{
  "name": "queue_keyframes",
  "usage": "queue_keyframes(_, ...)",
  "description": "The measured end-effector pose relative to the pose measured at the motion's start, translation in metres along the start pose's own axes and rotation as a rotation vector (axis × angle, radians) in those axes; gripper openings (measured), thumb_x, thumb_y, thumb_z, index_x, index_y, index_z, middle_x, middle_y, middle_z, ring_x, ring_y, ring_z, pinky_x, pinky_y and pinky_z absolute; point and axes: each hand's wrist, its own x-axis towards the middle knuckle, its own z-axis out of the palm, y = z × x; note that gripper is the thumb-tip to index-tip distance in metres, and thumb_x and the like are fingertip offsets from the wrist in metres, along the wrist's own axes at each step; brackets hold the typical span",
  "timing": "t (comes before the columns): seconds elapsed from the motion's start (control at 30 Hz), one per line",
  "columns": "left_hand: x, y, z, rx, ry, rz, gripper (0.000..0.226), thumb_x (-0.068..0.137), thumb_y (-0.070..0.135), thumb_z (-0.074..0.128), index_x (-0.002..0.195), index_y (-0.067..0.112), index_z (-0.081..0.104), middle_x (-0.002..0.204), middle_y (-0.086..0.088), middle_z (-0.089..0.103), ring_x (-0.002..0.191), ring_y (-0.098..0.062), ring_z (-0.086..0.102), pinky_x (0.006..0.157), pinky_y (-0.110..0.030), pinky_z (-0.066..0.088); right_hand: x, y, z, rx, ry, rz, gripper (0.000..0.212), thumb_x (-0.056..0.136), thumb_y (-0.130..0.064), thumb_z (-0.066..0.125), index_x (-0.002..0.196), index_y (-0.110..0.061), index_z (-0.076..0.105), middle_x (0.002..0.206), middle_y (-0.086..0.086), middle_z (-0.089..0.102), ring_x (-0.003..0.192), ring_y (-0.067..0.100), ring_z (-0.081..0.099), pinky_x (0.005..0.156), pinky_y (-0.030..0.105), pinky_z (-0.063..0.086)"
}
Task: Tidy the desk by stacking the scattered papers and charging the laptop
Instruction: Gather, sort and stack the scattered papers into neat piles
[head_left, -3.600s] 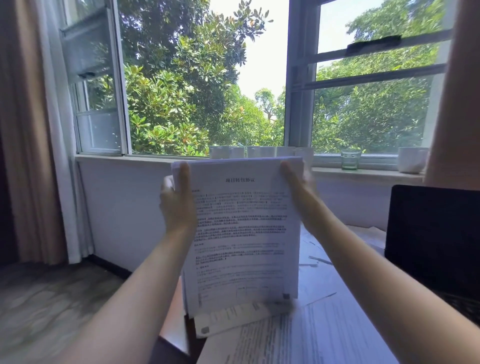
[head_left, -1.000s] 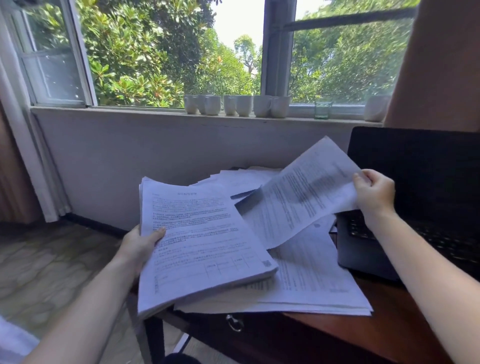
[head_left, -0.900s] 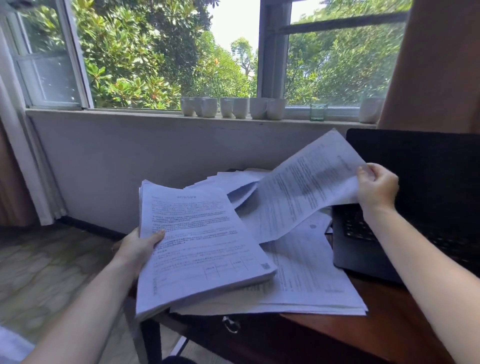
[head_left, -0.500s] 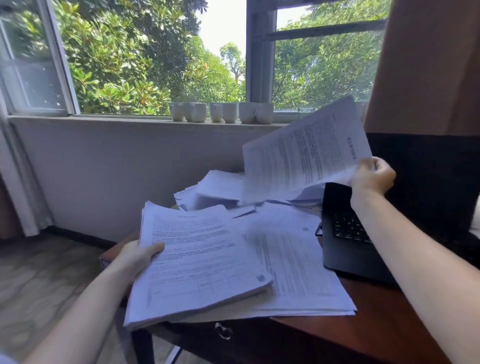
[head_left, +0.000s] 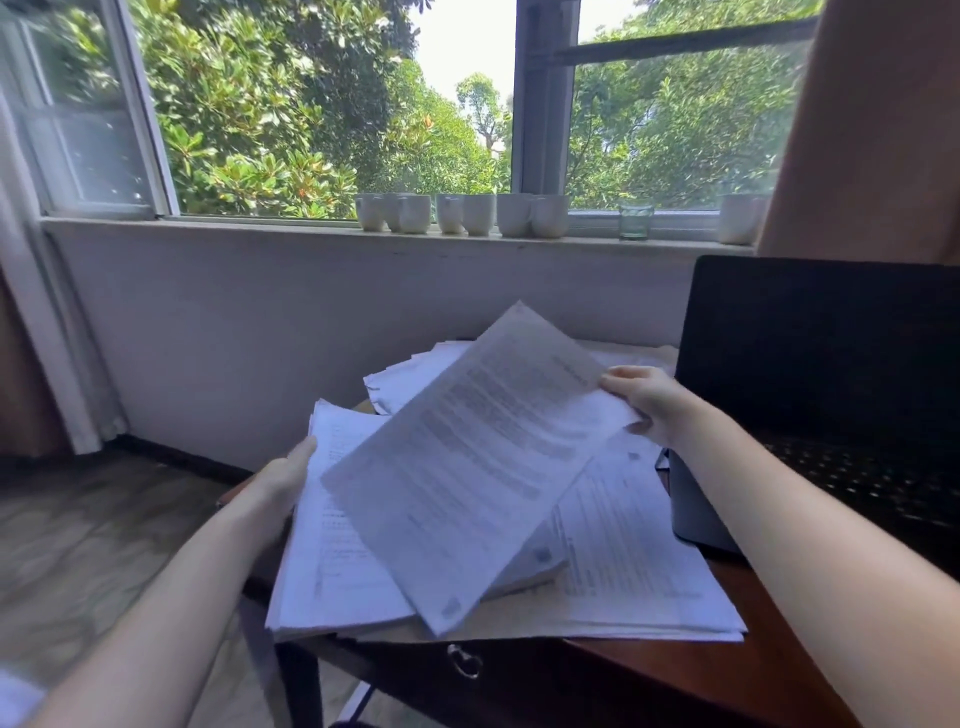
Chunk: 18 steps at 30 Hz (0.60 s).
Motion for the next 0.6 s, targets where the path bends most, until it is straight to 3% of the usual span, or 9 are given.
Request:
queue_keyframes(0.07,0.006,-0.003,-0.002,-0.042,-0.054,-0.015,0.053,0.097,0.05,0.042,0.115,0.006,0.065,0.113,-0.013,0.068,0.103,-0.031,0.063,0.094,-0.04,0.045,0.005,0.005,0.014,-0.12,-0.078,0.011,0.007,0.092,-0.018,0.059,0.099,-0.018,0.06,0.081,0.004,0.061,0.063,0.014,0.047,0.044,0.02,0.032)
queue_keyframes(0.13,0.005,-0.004,-0.003,0.033,-0.075,0.025,0.044,0.093,0.047,0.053,0.108,0.008,0.068,0.107,-0.009,0.07,0.101,-0.028,0.065,0.099,-0.04,0.046,0.012,0.008,0.03,-0.23,-0.13,-0.012,0.015,0.091,-0.02,0.061,0.105,-0.016,0.062,0.08,0.006,0.059,0.062,0.015,0.046,0.044,0.02,0.034)
queue_keyframes(0.23,0.001,-0.004,-0.003,0.209,-0.112,0.073,0.029,0.084,0.029,0.071,0.093,0.002,0.071,0.086,-0.009,0.075,0.077,-0.025,0.072,0.075,-0.034,0.056,0.015,0.008,0.057,-0.328,-0.122,-0.104,0.007,0.089,-0.013,0.06,0.094,-0.014,0.066,0.074,0.004,0.057,0.057,0.012,0.049,0.041,0.016,0.037)
queue_keyframes(0.3,0.0,-0.007,-0.005,0.231,-0.149,0.096,0.016,0.084,0.012,0.071,0.093,0.0,0.069,0.075,-0.004,0.075,0.063,-0.017,0.072,0.057,-0.024,0.055,0.02,0.009,0.069,-0.185,-0.032,-0.132,0.006,0.087,-0.015,0.064,0.09,-0.012,0.066,0.079,0.007,0.06,0.062,0.014,0.055,0.048,0.017,0.044)
queue_keyframes(0.37,-0.001,-0.01,-0.004,0.242,-0.129,0.126,0.005,0.085,0.006,0.069,0.089,0.003,0.066,0.071,0.001,0.072,0.052,-0.007,0.068,0.045,-0.016,0.049,0.025,0.009,0.074,0.09,0.128,-0.113,0.02,0.085,-0.024,0.068,0.095,-0.007,0.066,0.085,0.009,0.062,0.07,0.018,0.057,0.063,0.026,0.047)
queue_keyframes(0.47,-0.002,-0.014,-0.002,0.244,-0.073,0.155,0.011,0.084,0.009,0.071,0.09,0.007,0.062,0.085,-0.003,0.071,0.058,-0.007,0.069,0.049,-0.017,0.049,0.013,0.008,0.073,0.461,0.28,-0.065,0.022,0.084,-0.033,0.068,0.087,-0.013,0.06,0.078,0.003,0.055,0.066,0.017,0.049,0.063,0.031,0.038)
queue_keyframes(0.53,0.002,-0.018,-0.004,0.245,-0.051,0.161,0.02,0.083,0.013,0.073,0.097,0.006,0.06,0.092,-0.005,0.071,0.074,-0.015,0.07,0.058,-0.024,0.051,-0.007,0.014,0.073,0.534,0.19,-0.049,0.017,0.086,-0.031,0.067,0.088,-0.017,0.057,0.073,0.0,0.054,0.063,0.014,0.049,0.058,0.028,0.036)
queue_keyframes(0.6,0.003,-0.02,-0.005,0.238,-0.055,0.167,0.024,0.082,0.014,0.074,0.099,0.007,0.058,0.093,-0.004,0.071,0.08,-0.019,0.069,0.062,-0.027,0.051,-0.035,0.024,0.075,0.418,-0.018,-0.016,0.009,0.088,-0.021,0.063,0.095,-0.015,0.06,0.08,-0.001,0.065,0.068,0.014,0.06,0.056,0.025,0.044)
